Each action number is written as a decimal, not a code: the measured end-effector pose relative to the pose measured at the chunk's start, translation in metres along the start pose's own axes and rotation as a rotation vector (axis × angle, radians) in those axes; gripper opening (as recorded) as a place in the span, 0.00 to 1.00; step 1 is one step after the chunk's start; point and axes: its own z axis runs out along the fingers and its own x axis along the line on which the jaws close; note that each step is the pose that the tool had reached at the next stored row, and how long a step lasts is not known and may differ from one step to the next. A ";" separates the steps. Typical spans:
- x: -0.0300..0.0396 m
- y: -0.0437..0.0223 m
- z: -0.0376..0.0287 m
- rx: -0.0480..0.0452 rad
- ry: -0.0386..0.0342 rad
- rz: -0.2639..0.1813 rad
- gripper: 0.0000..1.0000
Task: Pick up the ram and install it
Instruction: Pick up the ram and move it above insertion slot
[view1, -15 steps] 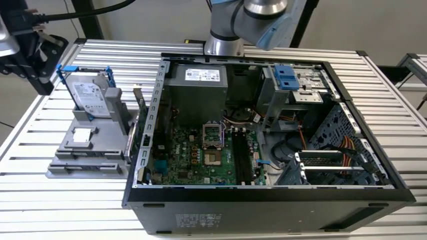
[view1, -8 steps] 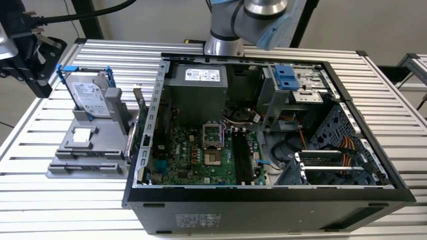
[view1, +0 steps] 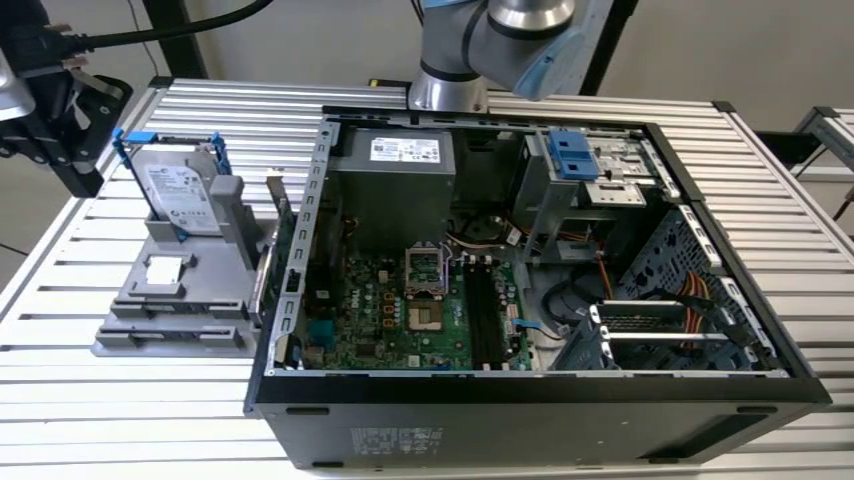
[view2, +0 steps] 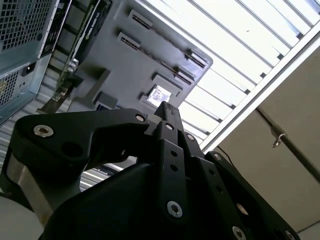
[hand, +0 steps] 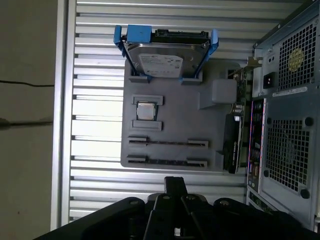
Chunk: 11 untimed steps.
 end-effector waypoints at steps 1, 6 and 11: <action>0.0000 0.0000 0.0000 0.0000 0.0000 0.000 0.00; 0.0000 0.0000 0.0000 0.0000 0.0000 0.000 0.00; 0.0000 0.0000 0.0000 0.0000 0.0004 -0.007 0.00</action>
